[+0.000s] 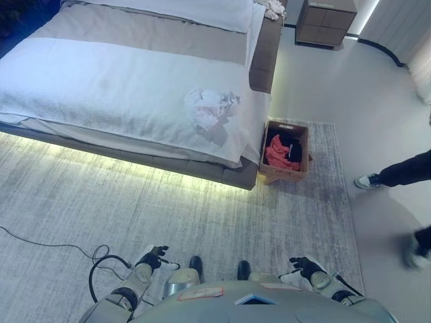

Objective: Put the clothes on the bed into the basket.

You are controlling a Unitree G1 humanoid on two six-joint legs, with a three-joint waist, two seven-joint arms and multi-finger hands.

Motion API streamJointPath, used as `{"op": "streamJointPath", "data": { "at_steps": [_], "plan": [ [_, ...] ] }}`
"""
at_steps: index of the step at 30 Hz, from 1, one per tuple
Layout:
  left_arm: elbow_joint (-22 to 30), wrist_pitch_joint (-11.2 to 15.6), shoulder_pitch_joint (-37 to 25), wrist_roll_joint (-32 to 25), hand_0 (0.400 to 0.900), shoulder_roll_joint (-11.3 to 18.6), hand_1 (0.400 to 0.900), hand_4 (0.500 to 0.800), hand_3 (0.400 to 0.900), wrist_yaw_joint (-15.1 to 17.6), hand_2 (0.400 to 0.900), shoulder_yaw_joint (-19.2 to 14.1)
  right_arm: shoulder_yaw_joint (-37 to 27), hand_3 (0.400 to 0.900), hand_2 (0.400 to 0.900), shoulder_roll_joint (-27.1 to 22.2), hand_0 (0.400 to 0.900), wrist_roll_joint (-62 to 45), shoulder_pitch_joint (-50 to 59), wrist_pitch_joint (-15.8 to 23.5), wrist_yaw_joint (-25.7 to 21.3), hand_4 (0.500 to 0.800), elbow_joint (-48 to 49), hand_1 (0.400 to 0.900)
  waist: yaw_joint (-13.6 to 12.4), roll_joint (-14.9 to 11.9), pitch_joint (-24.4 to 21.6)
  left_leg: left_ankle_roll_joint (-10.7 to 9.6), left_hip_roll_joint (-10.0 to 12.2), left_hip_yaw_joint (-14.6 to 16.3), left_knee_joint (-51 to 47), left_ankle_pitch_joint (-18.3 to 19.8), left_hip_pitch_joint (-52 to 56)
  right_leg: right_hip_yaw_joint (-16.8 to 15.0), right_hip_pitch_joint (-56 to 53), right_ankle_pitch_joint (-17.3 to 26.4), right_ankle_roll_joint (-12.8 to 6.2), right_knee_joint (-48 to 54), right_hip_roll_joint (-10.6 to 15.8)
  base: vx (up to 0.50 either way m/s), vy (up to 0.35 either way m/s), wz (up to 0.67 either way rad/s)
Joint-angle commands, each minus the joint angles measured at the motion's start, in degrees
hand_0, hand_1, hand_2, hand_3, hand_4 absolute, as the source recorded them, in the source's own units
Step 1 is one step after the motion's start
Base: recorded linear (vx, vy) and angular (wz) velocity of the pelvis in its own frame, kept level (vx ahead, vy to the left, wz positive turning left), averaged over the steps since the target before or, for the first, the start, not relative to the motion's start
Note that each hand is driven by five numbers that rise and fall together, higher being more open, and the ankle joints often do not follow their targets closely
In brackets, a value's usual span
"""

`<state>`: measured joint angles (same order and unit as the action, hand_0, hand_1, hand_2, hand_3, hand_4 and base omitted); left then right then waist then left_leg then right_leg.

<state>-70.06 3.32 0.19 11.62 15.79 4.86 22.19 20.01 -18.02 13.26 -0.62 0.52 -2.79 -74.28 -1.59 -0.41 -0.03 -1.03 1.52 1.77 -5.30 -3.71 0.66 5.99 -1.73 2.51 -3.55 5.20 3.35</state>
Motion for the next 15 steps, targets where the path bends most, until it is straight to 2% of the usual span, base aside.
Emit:
{"op": "streamJointPath", "data": {
  "at_steps": [1,15],
  "plan": [
    [-4.2,0.5,-3.6,2.3,0.9,-0.1,0.9,0.8,0.9,0.7,0.9,-2.0,2.0,0.9,0.9,-2.7,0.9,0.3,2.9,0.0,-0.5,0.8,-1.9,0.9,1.0,-1.3,-0.5,0.6,-2.3,-1.4,0.3,3.9,-0.5,-0.2,-0.7,-2.8,-1.35,-0.2,0.1,0.0,0.0,0.0],
    [-3.9,0.4,-3.4,2.2,0.9,0.2,0.9,0.8,0.9,1.0,0.9,-2.0,2.5,0.9,0.9,-1.9,0.9,0.1,2.3,0.2,-0.3,0.8,0.1,0.9,1.4,-1.3,-0.2,0.1,-1.7,-1.5,0.3,3.7,-0.1,-0.1,-1.1,-3.2,-0.86,-0.2,-0.5,0.0,-0.025,0.0]
  ]
}}
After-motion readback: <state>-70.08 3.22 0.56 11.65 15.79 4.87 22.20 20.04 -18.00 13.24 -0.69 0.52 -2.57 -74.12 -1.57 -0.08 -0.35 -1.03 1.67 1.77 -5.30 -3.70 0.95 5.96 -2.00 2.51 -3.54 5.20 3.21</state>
